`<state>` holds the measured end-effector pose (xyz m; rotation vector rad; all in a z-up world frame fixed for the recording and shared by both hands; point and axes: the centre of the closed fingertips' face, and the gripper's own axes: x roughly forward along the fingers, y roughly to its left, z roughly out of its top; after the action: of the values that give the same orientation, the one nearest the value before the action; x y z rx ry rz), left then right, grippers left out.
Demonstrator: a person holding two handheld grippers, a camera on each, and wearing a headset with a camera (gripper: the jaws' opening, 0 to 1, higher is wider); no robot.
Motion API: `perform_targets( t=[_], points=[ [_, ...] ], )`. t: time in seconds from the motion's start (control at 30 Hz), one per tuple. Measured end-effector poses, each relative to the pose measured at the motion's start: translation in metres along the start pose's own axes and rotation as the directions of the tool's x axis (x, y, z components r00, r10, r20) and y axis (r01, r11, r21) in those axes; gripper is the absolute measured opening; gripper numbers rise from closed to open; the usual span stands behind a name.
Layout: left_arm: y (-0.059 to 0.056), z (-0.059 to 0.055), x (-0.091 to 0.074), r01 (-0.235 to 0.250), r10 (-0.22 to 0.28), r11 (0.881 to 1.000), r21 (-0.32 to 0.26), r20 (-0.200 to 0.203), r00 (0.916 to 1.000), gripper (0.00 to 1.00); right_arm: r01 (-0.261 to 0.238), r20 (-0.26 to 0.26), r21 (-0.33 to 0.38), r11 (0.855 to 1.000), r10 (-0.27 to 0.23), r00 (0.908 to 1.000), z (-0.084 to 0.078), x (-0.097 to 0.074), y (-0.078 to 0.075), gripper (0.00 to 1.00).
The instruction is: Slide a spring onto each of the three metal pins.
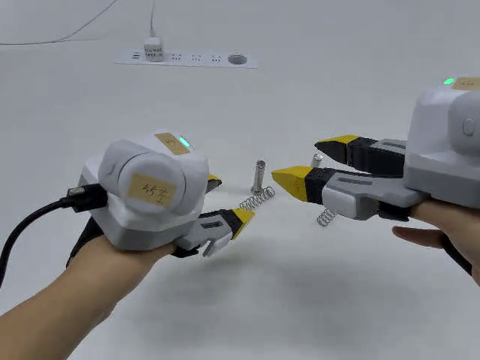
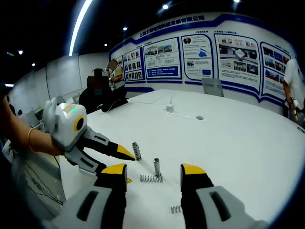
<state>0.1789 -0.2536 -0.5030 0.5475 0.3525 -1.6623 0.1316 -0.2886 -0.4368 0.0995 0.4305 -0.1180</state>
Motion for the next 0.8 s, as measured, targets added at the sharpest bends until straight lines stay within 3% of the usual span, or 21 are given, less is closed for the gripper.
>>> perform_targets(
  t=[0.8],
  points=[
    [-0.002,-0.019,0.035,0.039,-0.041,0.999,-0.02,-0.063,0.9972,0.16,0.058,-0.014,0.037,0.998,-0.057,0.9983,-0.021,-0.02,-0.015,0.5]
  ],
)
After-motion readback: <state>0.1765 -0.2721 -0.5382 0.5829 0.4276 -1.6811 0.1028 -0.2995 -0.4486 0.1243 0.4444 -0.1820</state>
